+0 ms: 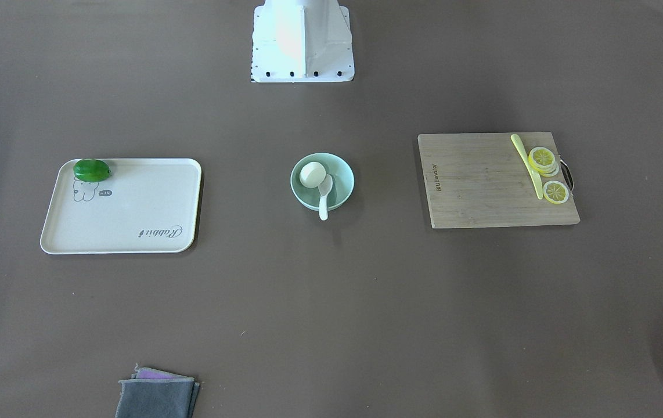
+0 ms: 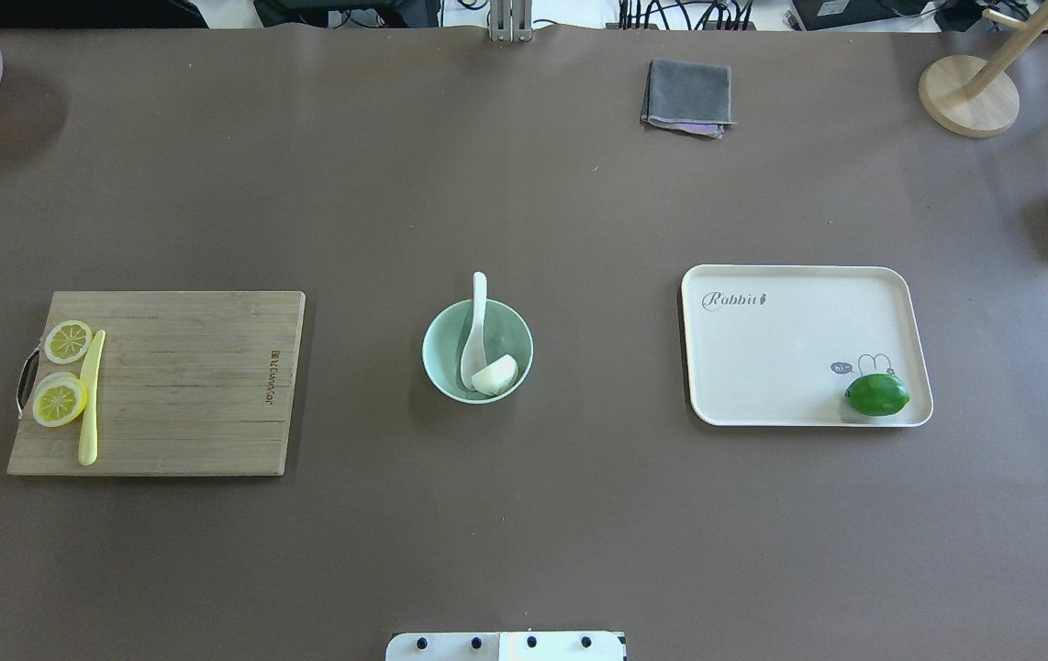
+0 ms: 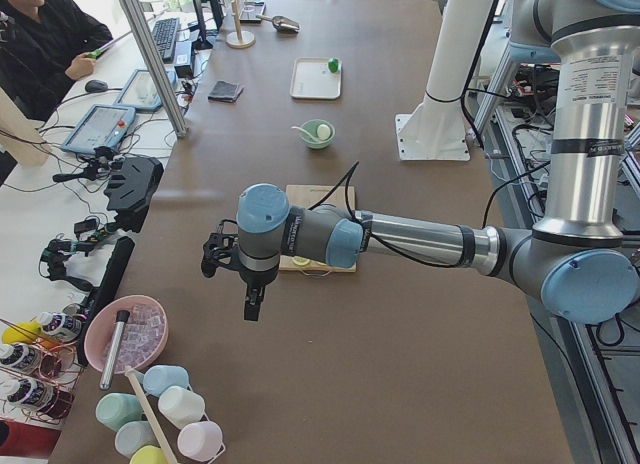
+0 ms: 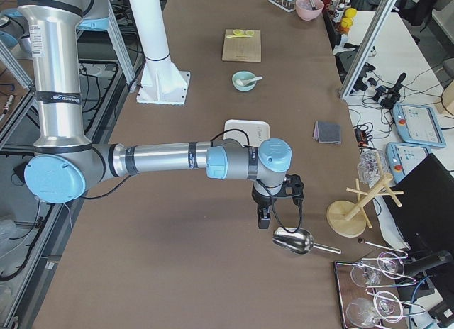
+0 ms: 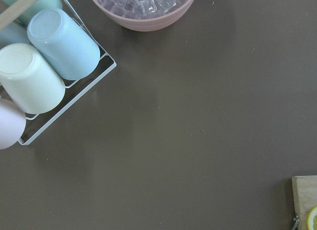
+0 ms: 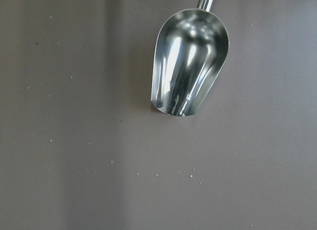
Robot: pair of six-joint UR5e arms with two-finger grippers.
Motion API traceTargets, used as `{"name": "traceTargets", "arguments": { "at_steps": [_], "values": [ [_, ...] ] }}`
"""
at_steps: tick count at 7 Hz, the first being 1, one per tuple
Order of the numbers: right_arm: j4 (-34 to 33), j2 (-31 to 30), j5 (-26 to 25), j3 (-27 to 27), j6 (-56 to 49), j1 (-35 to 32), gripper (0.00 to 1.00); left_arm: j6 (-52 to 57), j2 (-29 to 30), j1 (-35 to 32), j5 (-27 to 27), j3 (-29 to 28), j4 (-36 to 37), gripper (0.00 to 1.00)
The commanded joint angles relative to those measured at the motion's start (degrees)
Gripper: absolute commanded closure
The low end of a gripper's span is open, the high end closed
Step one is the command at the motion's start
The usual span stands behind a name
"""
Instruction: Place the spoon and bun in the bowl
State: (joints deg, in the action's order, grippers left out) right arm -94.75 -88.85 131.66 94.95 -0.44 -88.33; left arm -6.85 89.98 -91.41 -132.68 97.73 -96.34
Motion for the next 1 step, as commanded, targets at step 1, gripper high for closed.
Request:
{"name": "traceTargets", "arguments": {
  "at_steps": [1],
  "values": [
    [0.0,-0.3,0.0,-0.1,0.0,0.0,0.0,0.0,0.2,0.0,0.0,-0.1,0.0,0.02]
  ]
}}
